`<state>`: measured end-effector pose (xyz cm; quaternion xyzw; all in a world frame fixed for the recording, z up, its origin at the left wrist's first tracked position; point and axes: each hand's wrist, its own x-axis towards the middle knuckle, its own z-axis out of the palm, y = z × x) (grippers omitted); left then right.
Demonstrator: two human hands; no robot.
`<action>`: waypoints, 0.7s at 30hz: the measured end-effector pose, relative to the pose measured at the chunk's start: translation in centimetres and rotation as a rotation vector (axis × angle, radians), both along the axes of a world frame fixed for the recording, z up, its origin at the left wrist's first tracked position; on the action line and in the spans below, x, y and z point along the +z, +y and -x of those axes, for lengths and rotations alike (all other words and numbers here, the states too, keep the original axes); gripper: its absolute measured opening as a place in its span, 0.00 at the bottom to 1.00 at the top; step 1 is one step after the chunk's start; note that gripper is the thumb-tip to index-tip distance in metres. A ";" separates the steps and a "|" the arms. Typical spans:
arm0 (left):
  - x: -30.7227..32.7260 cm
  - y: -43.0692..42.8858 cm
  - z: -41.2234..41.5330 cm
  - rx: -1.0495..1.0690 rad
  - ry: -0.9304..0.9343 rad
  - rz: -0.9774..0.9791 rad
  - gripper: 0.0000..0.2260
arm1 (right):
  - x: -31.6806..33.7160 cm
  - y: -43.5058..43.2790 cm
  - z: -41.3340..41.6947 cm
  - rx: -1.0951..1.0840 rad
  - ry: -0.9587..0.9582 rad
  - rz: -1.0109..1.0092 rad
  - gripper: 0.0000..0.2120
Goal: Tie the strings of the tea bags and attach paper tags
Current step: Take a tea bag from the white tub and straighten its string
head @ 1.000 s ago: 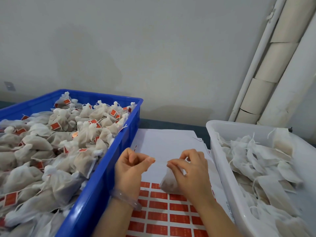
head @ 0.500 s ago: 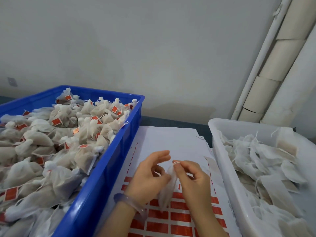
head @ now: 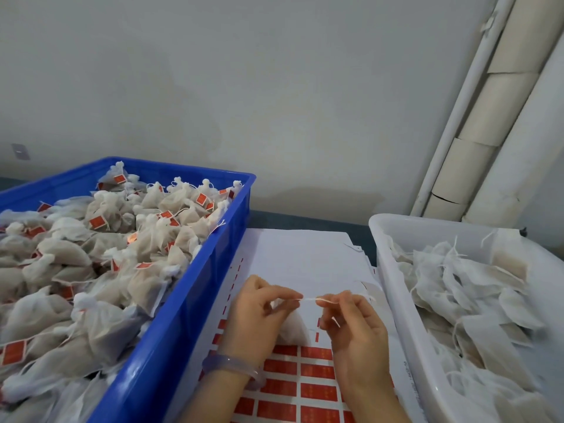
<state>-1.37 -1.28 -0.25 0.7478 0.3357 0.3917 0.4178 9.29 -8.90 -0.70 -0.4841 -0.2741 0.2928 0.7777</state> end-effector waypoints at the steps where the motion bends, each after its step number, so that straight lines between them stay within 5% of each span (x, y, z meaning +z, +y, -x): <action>1: -0.1 0.1 0.1 0.016 0.007 0.012 0.07 | -0.1 -0.1 0.1 0.011 -0.036 0.016 0.12; 3: -0.1 0.3 0.6 0.008 -0.024 0.105 0.07 | -0.3 -0.4 0.2 0.040 -0.184 0.032 0.11; 7: 0.6 0.6 1.2 -0.142 -0.369 0.387 0.07 | -0.3 -0.8 1.1 0.171 -0.524 0.083 0.09; 12: 0.4 0.3 1.0 -0.156 -0.206 0.310 0.10 | -0.8 -0.3 0.0 0.021 -0.558 0.171 0.11; 17: 0.6 0.0 1.3 -0.307 -0.196 0.161 0.19 | -0.7 -0.6 -0.5 0.273 -0.603 0.176 0.09; 21: 0.2 -0.2 1.0 -0.181 -0.143 -0.002 0.15 | -0.2 -0.6 -0.4 0.236 -0.551 0.132 0.08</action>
